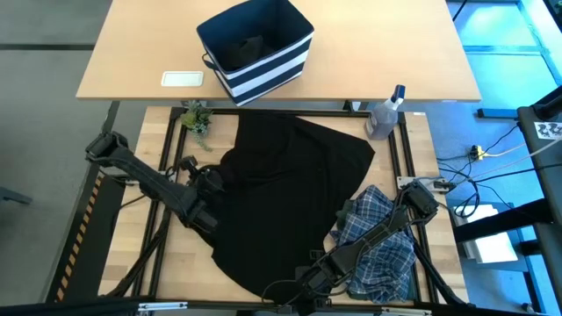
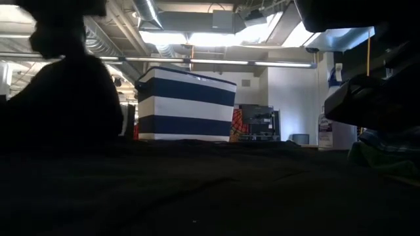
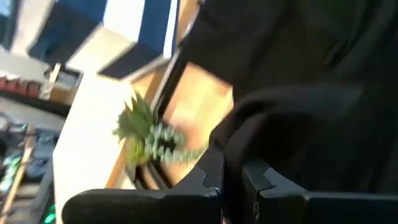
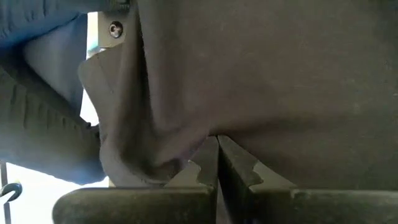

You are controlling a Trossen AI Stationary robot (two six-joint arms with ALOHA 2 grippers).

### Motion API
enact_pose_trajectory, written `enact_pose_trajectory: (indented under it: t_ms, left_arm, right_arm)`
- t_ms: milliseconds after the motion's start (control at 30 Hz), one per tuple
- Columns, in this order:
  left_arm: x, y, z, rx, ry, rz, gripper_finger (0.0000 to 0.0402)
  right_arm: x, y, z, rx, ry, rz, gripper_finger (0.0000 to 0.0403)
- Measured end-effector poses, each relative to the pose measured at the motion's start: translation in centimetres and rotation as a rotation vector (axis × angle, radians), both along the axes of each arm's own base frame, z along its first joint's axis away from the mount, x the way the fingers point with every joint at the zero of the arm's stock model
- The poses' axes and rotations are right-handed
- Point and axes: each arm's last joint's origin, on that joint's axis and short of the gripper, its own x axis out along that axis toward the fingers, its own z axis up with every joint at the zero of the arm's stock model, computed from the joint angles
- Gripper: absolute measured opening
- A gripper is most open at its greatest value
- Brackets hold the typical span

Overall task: Fold Laundry from Bin
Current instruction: Fold the black shirt

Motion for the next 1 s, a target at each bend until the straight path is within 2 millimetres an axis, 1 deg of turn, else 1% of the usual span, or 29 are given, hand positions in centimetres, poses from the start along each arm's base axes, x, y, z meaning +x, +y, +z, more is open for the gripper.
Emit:
enact_pose_trajectory:
  t_ms: [167, 267, 333, 433, 533, 633, 733, 867, 1000]
  left_arm:
    - [1.1, -1.0, 2.9, 0.002, -0.066, -0.089, 0.0002]
    - [1.5, -1.5, 4.4, -0.004, -0.093, -0.126, 0.0002]
    - [1.7, -1.7, 5.2, -0.010, -0.099, -0.143, 0.0001]
    - [1.8, -1.8, 6.0, -0.020, -0.113, -0.155, 0.0001]
    - [1.8, -1.8, 6.2, -0.018, -0.107, -0.163, 0.0001]
    - [1.8, -1.8, 6.1, -0.025, -0.102, -0.162, 0.0001]
    - [1.8, -1.9, 6.1, -0.040, -0.097, -0.160, 0.0000]
    - [1.7, -2.3, 6.1, -0.060, -0.103, -0.177, 0.0000]
    - [1.5, -3.1, 6.0, -0.096, -0.107, -0.202, 0.0000]
  right_arm:
    - [0.3, -0.2, 0.3, -0.006, -0.002, -0.008, 0.0007]
    - [0.7, -0.3, 1.0, -0.003, -0.027, 0.006, 0.0007]
    - [0.9, -0.1, 1.8, 0.011, -0.052, 0.023, 0.0007]
    - [1.3, 0.3, 2.9, 0.032, -0.098, 0.067, 0.0007]
    - [1.4, 0.4, 3.2, 0.047, -0.106, 0.103, 0.0014]
    - [1.5, 0.4, 3.9, 0.017, -0.112, 0.125, 0.0040]
    - [2.0, 0.0, 5.5, -0.108, -0.181, 0.131, 0.0079]
    - [3.9, -1.8, 8.4, -0.346, -0.335, 0.061, 0.0134]
    - [6.7, -4.7, 11.1, -0.509, -0.498, -0.042, 0.0177]
